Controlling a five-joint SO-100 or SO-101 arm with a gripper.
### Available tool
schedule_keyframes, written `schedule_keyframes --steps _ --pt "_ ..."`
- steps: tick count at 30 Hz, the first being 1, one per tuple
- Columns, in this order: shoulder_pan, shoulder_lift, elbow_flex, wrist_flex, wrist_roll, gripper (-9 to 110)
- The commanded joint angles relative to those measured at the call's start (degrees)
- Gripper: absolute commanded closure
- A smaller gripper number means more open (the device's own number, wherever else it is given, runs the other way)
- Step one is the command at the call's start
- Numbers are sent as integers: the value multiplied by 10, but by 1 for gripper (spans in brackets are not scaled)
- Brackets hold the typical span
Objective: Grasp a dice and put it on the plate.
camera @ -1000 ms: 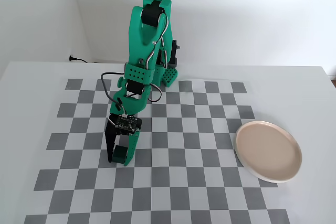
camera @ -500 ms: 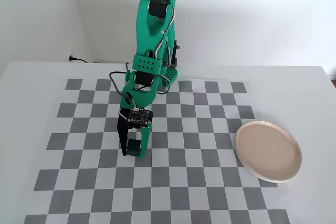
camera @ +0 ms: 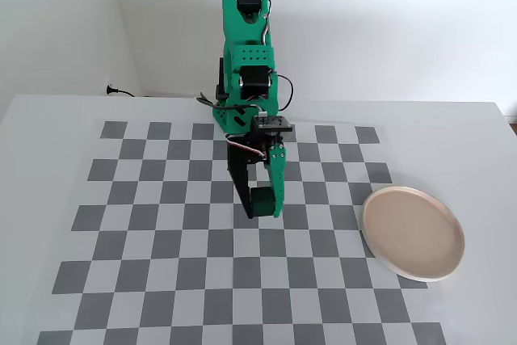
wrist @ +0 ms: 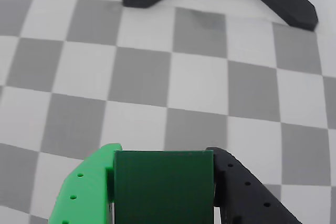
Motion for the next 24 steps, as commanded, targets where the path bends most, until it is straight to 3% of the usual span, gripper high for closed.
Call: schedule_keyframes --steps 1,12,24 --pt "-49 95 -16 27 6 106" --pt "-149 131 -67 97 14 106" --pt "-268 -13 -171 75 46 106"
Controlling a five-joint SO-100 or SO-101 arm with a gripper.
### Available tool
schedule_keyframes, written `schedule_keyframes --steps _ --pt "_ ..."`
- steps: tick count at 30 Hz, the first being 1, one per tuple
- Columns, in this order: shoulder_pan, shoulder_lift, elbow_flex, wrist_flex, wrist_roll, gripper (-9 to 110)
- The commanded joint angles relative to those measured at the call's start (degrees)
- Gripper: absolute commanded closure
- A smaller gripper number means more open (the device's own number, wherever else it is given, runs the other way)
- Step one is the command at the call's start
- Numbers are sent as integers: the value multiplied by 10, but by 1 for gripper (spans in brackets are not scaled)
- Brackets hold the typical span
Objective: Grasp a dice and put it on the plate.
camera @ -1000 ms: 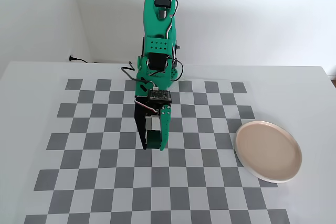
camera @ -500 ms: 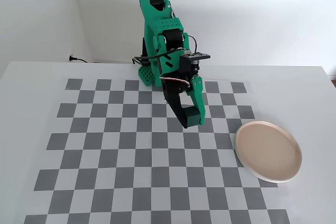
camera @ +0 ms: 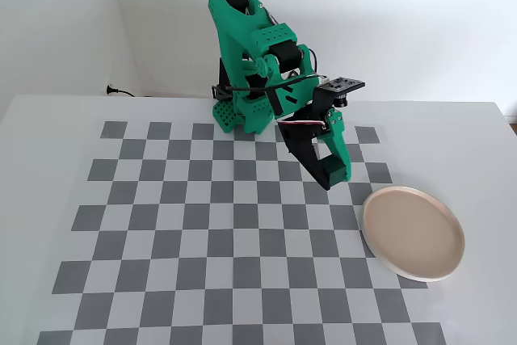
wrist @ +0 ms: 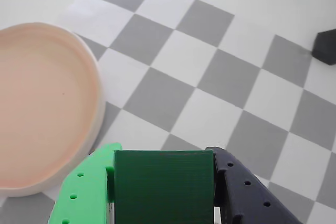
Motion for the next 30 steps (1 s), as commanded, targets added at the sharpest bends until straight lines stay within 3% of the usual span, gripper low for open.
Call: schedule_keyframes --steps 1,25,27,30 --pt "-39 -60 -120 -19 15 106" --pt "-168 -493 -367 -155 28 106" --pt "-176 -526 -385 -158 35 100" --pt "-185 -563 -412 -157 47 80"
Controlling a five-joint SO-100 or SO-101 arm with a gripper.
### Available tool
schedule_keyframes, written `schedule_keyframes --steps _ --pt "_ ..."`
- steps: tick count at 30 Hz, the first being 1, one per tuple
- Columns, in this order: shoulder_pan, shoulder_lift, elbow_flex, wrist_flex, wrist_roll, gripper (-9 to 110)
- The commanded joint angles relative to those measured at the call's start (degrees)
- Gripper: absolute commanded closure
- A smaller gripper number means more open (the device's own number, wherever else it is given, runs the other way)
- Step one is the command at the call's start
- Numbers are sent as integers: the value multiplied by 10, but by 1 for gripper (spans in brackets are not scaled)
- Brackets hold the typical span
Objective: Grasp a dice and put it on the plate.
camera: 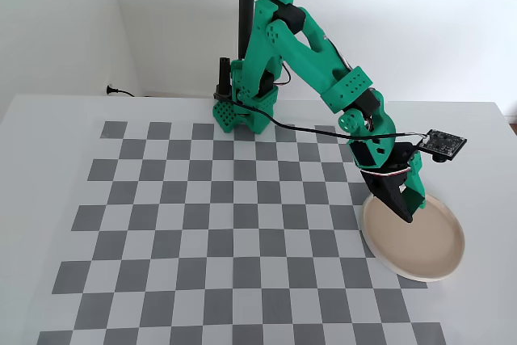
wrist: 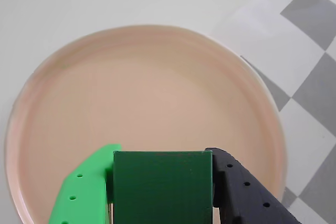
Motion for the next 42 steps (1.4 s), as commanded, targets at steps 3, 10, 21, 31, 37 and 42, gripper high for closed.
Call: schedule_keyframes --steps 3,10,21,31,37,42 --pt "-14 -25 -102 -9 13 76" --pt "-11 -23 -120 9 11 75" --pt "10 165 -115 194 28 79" --pt "68 403 -83 393 102 106" --pt "117 609 69 404 122 106" --pt "169 753 207 394 171 106"
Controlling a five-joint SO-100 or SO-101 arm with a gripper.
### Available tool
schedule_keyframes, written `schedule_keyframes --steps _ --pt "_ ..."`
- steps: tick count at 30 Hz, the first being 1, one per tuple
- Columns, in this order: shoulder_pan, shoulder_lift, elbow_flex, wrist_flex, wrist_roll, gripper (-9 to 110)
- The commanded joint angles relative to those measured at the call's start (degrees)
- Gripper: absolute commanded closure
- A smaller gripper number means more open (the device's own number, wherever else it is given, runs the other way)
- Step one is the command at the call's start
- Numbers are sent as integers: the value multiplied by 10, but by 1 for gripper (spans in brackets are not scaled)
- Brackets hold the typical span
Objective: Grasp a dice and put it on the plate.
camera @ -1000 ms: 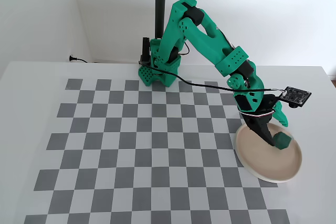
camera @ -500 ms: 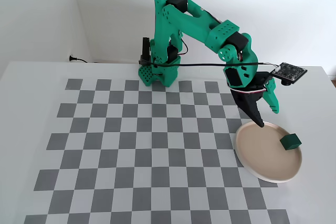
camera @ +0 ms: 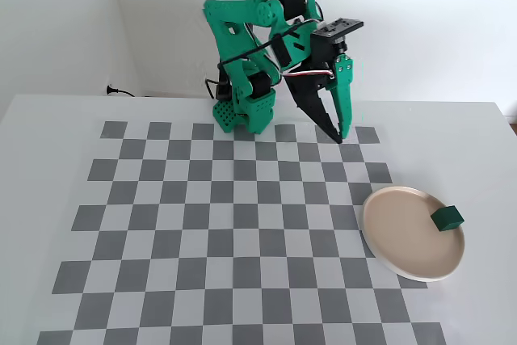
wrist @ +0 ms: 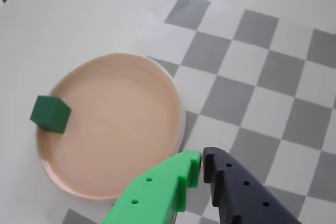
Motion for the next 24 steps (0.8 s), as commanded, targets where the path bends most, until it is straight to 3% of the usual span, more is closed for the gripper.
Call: schedule_keyframes --steps 1,11,18,21,24 --pt "47 134 91 -30 38 106" --pt "173 375 327 -69 183 106" --pt "236 382 386 -87 313 106" --pt "244 382 406 -93 437 106" --pt "278 381 425 -96 490 106"
